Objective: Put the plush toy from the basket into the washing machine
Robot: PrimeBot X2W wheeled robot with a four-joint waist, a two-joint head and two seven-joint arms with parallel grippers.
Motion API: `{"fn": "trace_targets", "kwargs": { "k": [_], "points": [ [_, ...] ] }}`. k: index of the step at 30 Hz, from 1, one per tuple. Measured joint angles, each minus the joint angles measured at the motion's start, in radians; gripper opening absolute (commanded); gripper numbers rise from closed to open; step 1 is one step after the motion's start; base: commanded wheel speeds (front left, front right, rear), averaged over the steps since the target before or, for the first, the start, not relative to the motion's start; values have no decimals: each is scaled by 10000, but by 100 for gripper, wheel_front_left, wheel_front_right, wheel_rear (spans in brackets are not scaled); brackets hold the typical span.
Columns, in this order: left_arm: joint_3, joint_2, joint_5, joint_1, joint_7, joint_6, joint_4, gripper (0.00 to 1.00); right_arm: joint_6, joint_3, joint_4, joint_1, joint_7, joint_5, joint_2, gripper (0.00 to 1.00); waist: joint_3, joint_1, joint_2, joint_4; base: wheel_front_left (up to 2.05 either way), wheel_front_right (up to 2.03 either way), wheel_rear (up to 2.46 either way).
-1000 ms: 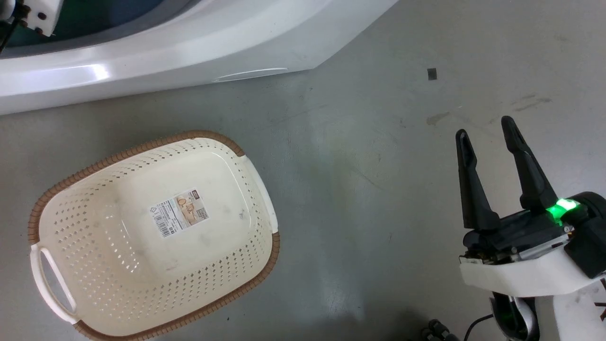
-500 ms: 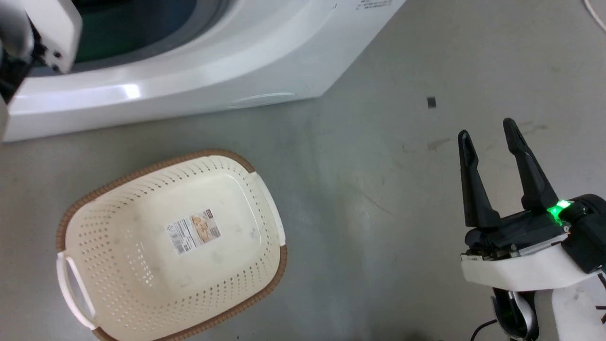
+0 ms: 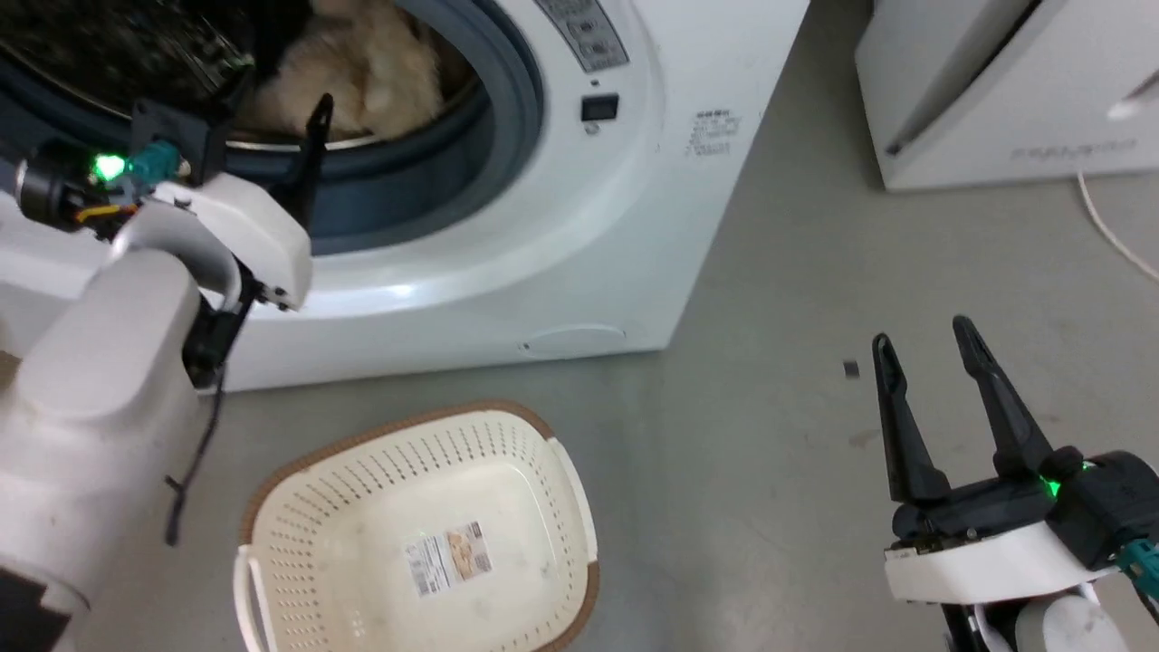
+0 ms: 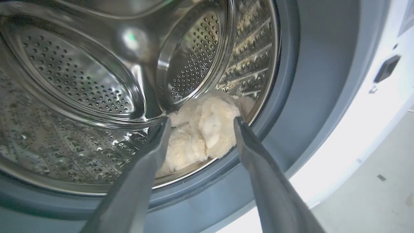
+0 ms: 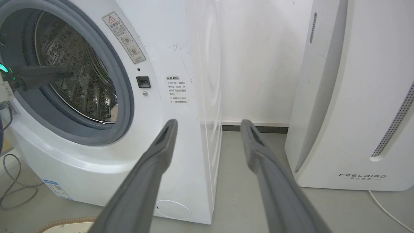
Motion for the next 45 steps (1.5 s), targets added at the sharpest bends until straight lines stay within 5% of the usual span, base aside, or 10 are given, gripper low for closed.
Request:
{"fn": "trace_targets", "kwargs": {
  "k": [9,17,30,45],
  "points": [
    [3081,150,589,4156,-2,1728,-4422,100,0,-146,86,677,0,-198,0,100,-1624,-1,0,572,0,0,0],
    [4803,-485,1490,7657,-12,2435,-6792,100,0,-173,92,1028,0,-205,0,100,-2502,-2,0,858,0,0,0],
    [5724,-1753,2539,10461,-10,2293,-7520,100,0,-138,213,1587,-2,-155,0,100,-3290,-1,0,1242,0,0,0],
    [5962,-2508,3283,11251,-10,1795,-7097,100,0,12,474,1864,0,4,0,100,-3471,0,0,1241,0,0,0]
  ]
}}
